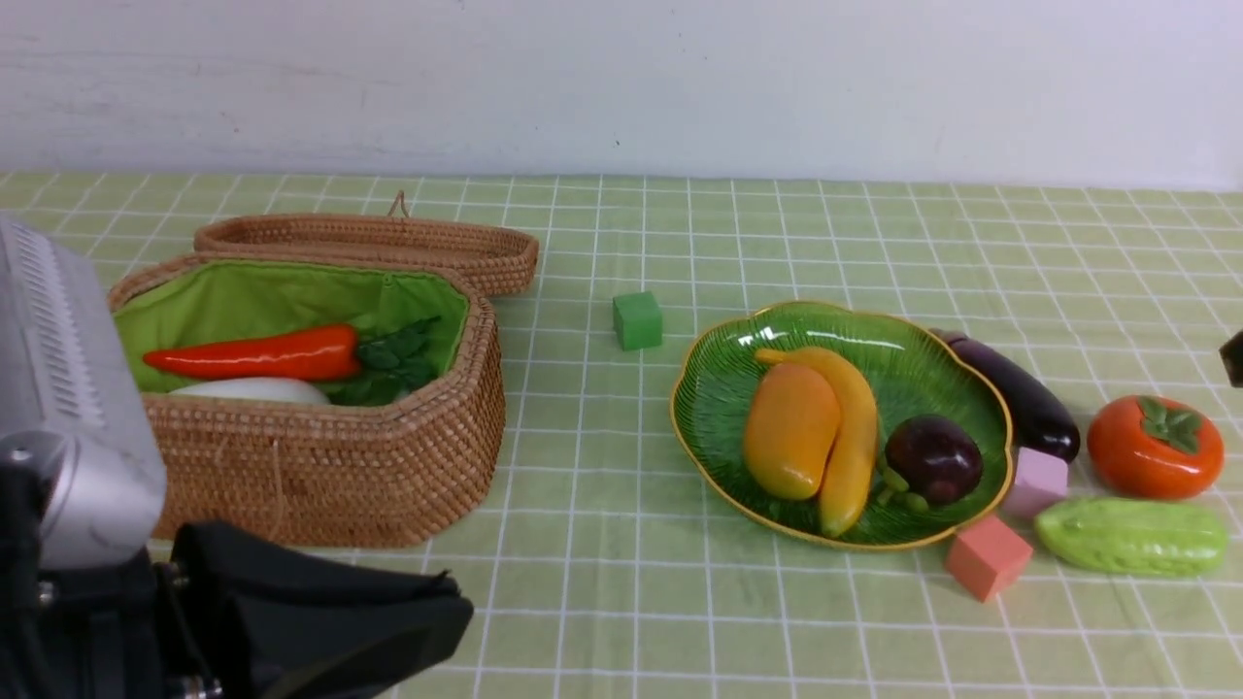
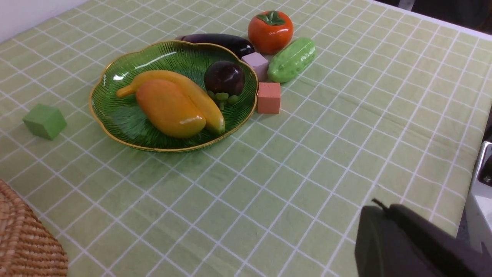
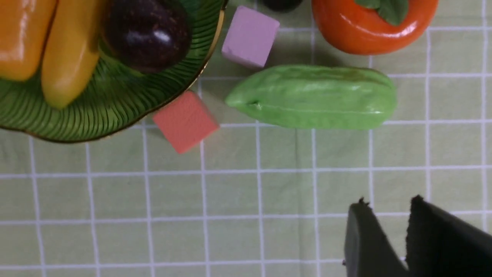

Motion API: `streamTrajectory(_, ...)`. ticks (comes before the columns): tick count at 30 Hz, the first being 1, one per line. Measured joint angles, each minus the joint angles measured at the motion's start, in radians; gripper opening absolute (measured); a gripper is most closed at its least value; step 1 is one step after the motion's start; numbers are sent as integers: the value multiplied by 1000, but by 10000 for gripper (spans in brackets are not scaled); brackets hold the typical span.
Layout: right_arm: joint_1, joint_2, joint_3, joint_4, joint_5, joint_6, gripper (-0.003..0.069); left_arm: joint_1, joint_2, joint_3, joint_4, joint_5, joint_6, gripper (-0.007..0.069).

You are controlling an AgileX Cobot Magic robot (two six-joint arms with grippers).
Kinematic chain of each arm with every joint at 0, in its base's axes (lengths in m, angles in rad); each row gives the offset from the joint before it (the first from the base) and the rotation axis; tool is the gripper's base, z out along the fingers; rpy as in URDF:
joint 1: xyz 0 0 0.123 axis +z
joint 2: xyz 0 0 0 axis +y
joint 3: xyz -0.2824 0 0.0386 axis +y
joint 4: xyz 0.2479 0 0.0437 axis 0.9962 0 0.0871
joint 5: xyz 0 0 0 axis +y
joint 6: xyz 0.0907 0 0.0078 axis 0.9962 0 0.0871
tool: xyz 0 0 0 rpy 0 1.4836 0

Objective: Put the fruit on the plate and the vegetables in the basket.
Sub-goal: Take a chayote with your right arm and place it on the basket on the left.

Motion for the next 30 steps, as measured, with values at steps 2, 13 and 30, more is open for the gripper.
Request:
streamTrajectory(2,-26,30,0,39,-2,0,299,0,0,0,0,9,1,-13)
streamTrajectory(13,0,190,1,77,-21,-85,628,0,0,0,0,22,2,-13)
streamTrajectory(30,85,341,1,-56,-104,-1055,570,0,0,0,3,34,2,-13)
